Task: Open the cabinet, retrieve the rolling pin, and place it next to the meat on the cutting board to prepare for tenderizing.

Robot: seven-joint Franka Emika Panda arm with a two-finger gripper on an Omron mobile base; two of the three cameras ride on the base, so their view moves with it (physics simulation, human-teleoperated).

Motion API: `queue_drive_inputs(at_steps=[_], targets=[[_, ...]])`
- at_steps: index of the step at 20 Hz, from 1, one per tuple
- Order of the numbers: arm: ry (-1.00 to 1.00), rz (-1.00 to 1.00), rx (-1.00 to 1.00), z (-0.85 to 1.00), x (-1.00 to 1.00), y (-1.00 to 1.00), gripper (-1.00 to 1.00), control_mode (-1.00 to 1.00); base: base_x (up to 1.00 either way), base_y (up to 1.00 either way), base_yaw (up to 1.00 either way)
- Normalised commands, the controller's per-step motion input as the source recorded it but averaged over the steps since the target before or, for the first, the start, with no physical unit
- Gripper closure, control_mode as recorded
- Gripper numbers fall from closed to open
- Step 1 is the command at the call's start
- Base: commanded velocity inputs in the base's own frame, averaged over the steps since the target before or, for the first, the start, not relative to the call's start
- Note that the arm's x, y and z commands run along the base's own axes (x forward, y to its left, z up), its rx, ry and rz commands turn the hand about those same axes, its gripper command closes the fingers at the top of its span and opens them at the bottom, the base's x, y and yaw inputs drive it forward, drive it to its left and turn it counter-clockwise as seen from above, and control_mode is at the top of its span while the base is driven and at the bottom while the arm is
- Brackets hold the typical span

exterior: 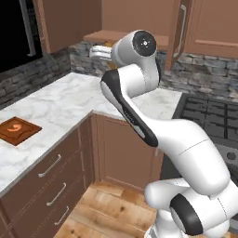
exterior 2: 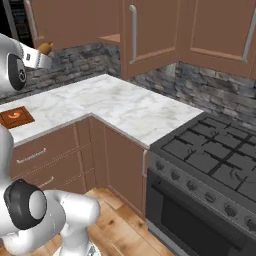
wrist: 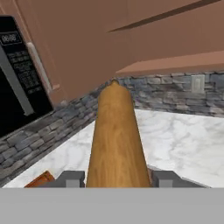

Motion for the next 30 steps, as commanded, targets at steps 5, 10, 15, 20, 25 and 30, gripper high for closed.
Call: queue_drive_inputs(at_steps=[5, 10, 15, 20, 25, 30], targets=[[0.0, 0.0, 0.0, 0.0, 0.0, 0.0, 1.0, 1.0, -0.79, -0.08, 0.4], [0.0, 0.0, 0.0, 0.0, 0.0, 0.0, 1.0, 1.0, -0.57, 0.0, 0.42], [0.0, 0.0, 0.0, 0.0, 0.0, 0.0, 1.0, 1.0, -0.5, -0.14, 0.41], [0.0, 0.0, 0.0, 0.0, 0.0, 0.0, 1.0, 1.0, -0.15, -0.22, 0.36], [0.0, 0.0, 0.0, 0.0, 0.0, 0.0, 1.0, 1.0, 0.08, -0.38, 0.35], [0.0, 0.0, 0.0, 0.0, 0.0, 0.0, 1.0, 1.0, 0.22, -0.45, 0.32]])
